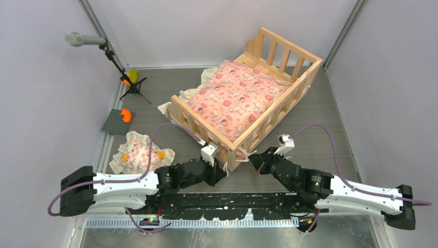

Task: Set up the pet bed
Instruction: Cross the ropes on the bed frame.

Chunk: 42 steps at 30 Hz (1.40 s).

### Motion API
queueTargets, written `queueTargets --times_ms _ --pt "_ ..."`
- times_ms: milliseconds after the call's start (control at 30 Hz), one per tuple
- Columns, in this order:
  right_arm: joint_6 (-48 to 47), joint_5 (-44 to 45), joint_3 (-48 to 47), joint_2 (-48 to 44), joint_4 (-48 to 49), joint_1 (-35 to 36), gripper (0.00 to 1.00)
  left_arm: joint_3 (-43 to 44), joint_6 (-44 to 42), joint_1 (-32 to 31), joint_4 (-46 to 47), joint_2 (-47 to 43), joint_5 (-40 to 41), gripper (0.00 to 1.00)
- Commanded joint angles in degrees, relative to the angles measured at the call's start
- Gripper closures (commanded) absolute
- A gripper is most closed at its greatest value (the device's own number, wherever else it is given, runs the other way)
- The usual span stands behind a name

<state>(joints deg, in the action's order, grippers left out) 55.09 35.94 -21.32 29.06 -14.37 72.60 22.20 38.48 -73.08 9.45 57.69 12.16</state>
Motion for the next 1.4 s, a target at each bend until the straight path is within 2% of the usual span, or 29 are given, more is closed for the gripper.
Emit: queueTargets --times_ms 0,467,667,700,800,933,1100,1267,1367 --pt "1.29 7.04 -3.04 -0.78 -4.77 0.23 1.00 1.21 -0.95 -0.26 0.21 -2.90 0.95 0.99" --pt "2.66 17.22 -9.35 5.25 -14.01 0.26 1.00 0.04 -0.83 -0.17 -1.95 -5.80 2.38 0.97" --pt "3.32 17.81 -9.62 6.40 -14.72 0.26 1.00 0.05 -1.04 -0.19 -2.68 -6.05 3.35 0.82" --pt "3.53 17.76 -9.62 6.37 -15.02 0.26 0.97 0.04 -1.04 -0.24 -2.69 -6.16 3.59 0.79" --pt "4.41 17.14 -9.99 5.57 -16.89 0.22 0.83 -0.05 -0.94 -0.17 -2.24 -6.42 4.00 0.73" --pt "3.64 13.25 -9.84 2.49 -17.33 0.26 0.63 -0.13 -1.33 -0.17 -1.49 -6.62 3.76 0.72" --pt "3.65 5.75 -9.40 -1.97 -17.22 0.25 0.56 -0.30 -2.06 -0.21 -3.15 -7.57 4.31 0.71" --pt "5.94 -2.39 -6.42 -3.83 -10.75 0.22 0.54 -1.37 -2.17 -0.22 -3.65 -9.68 4.87 0.70" --pt "7.74 -3.54 -5.26 -2.65 -8.27 0.22 0.54 -1.76 -2.09 -0.14 -3.65 -10.45 5.05 0.70"
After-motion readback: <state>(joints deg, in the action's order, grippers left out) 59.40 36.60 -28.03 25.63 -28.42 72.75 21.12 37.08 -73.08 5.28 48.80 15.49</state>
